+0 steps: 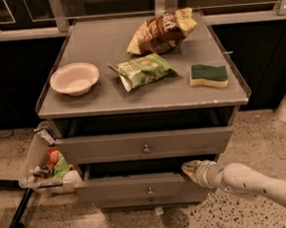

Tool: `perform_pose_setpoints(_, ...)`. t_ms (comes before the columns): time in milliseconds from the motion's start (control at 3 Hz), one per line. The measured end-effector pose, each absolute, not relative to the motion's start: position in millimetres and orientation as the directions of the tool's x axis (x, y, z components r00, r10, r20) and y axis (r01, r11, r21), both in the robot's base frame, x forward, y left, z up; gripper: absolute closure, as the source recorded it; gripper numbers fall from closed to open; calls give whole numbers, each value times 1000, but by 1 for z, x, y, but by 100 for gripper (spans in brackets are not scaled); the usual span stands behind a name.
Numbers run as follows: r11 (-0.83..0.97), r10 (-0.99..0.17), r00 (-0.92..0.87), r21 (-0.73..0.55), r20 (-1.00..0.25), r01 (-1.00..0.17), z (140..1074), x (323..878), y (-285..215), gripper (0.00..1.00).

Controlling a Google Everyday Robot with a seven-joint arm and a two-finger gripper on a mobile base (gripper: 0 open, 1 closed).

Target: Open middle drawer

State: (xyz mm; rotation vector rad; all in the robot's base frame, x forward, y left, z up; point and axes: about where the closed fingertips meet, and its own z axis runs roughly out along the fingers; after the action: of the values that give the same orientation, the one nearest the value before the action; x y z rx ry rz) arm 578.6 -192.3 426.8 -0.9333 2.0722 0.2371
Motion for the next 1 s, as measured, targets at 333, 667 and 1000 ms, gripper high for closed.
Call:
perform_pose_setpoints(333, 706, -535, -379, -153, -755, -691, 429, 578, -192, 100)
perform_pose_setpoints(667, 719, -522, -429, -110, -737, -686, 428, 567, -197, 100)
perform_pose_setpoints(1000, 719, -523, -430, -110, -737, -686, 428, 567, -197, 100)
